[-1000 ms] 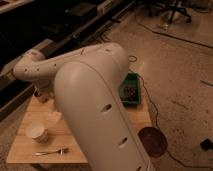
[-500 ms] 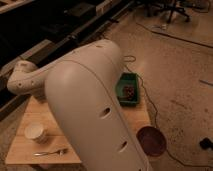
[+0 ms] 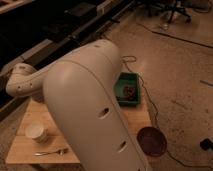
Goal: Place banana in paper cup
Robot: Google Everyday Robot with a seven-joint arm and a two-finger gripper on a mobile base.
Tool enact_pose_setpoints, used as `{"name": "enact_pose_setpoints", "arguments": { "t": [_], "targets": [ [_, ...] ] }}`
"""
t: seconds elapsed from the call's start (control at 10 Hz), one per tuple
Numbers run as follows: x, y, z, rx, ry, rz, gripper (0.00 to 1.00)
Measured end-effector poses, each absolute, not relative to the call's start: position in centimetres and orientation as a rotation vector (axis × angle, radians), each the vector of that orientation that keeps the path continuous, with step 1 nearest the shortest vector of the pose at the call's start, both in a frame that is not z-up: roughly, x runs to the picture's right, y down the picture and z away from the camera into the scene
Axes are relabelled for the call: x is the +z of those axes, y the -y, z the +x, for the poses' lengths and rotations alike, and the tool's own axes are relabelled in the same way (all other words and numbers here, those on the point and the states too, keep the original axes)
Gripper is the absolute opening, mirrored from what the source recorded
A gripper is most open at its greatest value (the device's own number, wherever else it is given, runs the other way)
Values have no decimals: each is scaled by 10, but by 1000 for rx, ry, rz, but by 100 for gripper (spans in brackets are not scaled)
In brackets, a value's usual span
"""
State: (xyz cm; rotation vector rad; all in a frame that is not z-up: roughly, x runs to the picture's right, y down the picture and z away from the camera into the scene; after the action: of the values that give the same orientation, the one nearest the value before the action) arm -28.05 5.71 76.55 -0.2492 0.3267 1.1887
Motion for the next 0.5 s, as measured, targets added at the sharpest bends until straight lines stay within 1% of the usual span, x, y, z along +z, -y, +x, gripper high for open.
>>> {"name": "enact_pose_setpoints", "arguments": {
  "t": [0.5],
  "targets": [
    [766, -56, -279, 1190, -329, -248, 0]
  ]
}}
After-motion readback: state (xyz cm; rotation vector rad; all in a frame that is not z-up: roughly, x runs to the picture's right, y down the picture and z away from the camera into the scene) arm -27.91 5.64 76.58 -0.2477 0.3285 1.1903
